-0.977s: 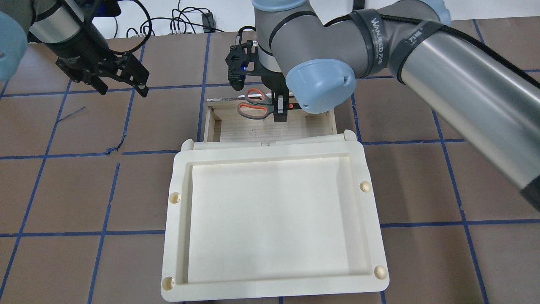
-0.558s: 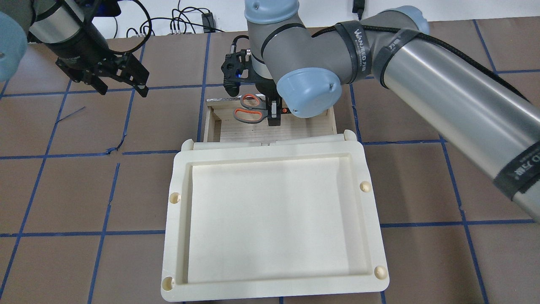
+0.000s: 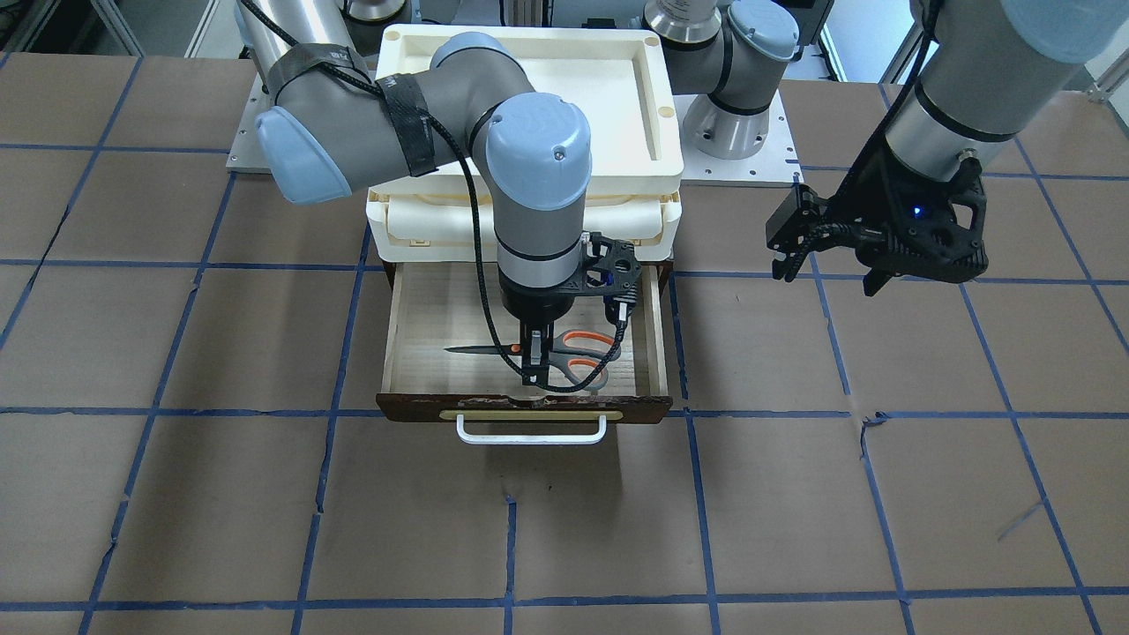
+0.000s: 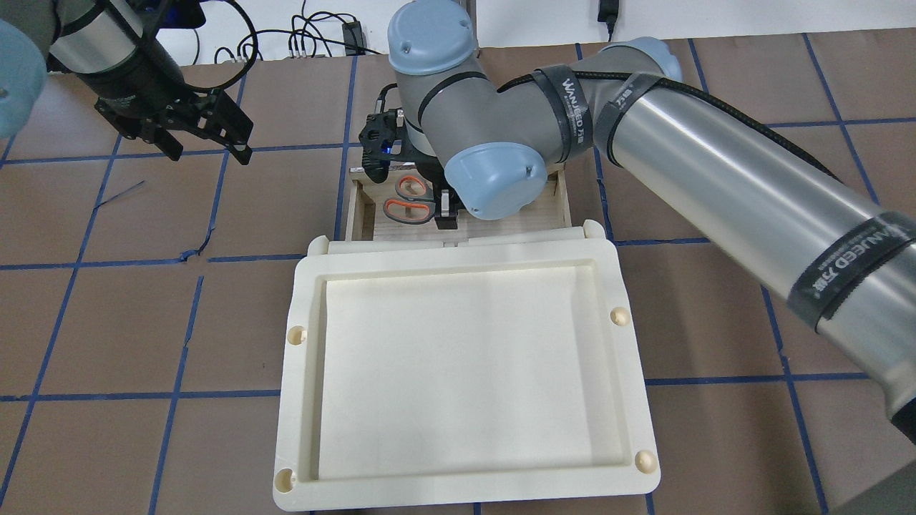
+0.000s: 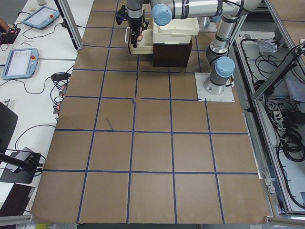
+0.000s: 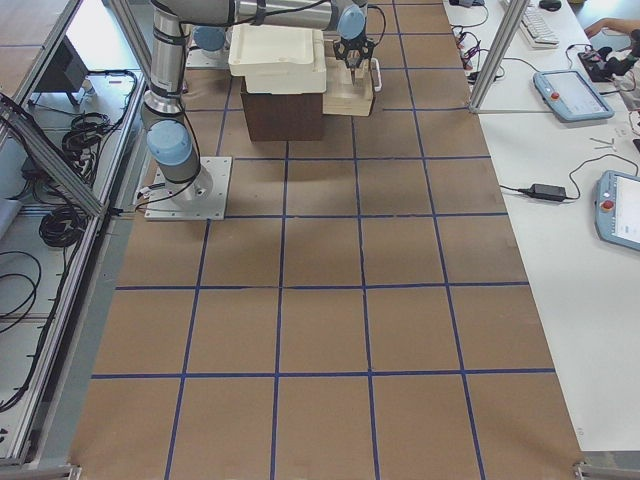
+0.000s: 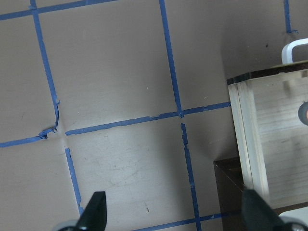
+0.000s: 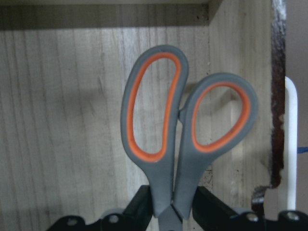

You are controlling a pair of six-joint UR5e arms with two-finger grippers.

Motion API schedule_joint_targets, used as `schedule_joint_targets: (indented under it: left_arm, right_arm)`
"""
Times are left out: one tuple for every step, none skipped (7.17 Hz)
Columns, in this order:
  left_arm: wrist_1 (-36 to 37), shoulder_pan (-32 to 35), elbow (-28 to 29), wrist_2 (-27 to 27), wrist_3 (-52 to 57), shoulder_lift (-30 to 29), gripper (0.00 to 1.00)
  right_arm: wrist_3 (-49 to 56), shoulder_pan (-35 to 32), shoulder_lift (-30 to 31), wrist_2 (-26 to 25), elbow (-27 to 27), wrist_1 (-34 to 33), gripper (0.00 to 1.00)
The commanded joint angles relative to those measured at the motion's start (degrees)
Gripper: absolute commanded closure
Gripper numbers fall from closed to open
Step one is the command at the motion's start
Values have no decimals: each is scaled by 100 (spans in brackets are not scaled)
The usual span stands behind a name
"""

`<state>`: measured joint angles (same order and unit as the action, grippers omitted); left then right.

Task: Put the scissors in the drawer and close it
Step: 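Lower the scissors into the open drawer with the right gripper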

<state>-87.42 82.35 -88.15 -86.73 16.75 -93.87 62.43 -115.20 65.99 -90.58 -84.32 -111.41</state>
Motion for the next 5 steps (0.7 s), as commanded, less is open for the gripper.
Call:
schedule_joint_targets:
  left_arm:
    - [-46, 0, 0, -2, -5, 17, 0]
    - [-56, 9, 0, -2, -5, 18, 0]
    - [-56, 0, 0, -2, -5, 18, 0]
    - [-56, 0, 0, 7, -14, 18, 0]
    - [-47, 0, 0, 7, -14, 18, 0]
  right_arm:
    - [6, -28, -16, -30, -127, -4, 93]
    - [67, -20, -8, -143, -189, -4, 93]
    - [68, -20, -8, -144, -198, -4, 93]
    - [76, -20, -16, -144, -207, -30, 93]
    - [76, -20, -16, -144, -207, -30, 93]
